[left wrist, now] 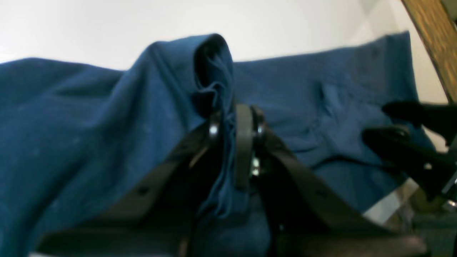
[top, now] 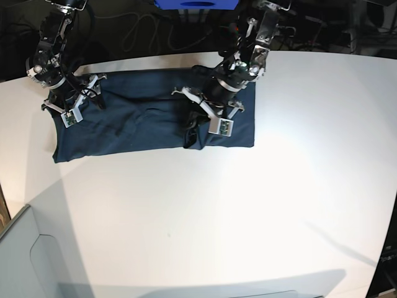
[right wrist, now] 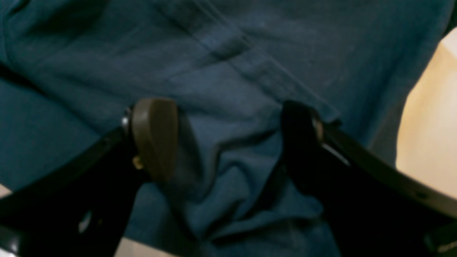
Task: Fold the T-shirt properly
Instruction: 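Carry the strip end in the left gripper toward the right gripper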
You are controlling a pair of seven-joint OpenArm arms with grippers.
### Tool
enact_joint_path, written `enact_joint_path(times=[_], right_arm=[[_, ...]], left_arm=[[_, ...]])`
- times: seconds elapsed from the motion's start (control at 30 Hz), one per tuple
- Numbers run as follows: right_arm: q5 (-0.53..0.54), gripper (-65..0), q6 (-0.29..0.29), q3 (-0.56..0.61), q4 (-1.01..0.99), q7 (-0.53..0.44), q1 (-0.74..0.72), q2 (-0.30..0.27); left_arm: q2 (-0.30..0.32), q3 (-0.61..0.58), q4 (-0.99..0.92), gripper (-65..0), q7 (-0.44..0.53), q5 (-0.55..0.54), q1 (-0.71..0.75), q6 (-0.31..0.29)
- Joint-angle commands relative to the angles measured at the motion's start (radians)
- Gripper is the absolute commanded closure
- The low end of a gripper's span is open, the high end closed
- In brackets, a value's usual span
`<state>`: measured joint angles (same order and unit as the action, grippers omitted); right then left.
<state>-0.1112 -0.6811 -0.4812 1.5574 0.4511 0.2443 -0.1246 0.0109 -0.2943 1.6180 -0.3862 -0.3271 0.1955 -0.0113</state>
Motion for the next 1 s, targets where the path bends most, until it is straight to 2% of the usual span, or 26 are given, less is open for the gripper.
enact_joint_path(times=[0.0, 0.33, 0.5, 0.97], right_arm=[[-0.005, -43.4, -0.017, -0.001, 0.008, 0.004, -0.001, -0.01], [-0.005, -43.4, -0.017, -0.001, 0.007, 0.004, -0.001, -0.01], [-0.005, -43.5, -0.017, -0.003, 0.007, 0.004, -0.001, -0.01], [-0.005, -43.6, -0.017, 0.0, 0.008, 0.005, -0.001, -0.011]], left_arm=[[-0.009, -0.013, 0.005, 0.0, 0.022, -0.008, -0.021, -0.008], [-0.012, -0.141, -0.018, 0.0, 0.023, -0.008, -0.093, -0.005], [-0.012, -0.207, -0.06, 0.0, 0.023, -0.01, -0.13, 0.127], [-0.032, -0.228, -0.064, -1.2, 0.013, -0.01, -0.149, 0.142]])
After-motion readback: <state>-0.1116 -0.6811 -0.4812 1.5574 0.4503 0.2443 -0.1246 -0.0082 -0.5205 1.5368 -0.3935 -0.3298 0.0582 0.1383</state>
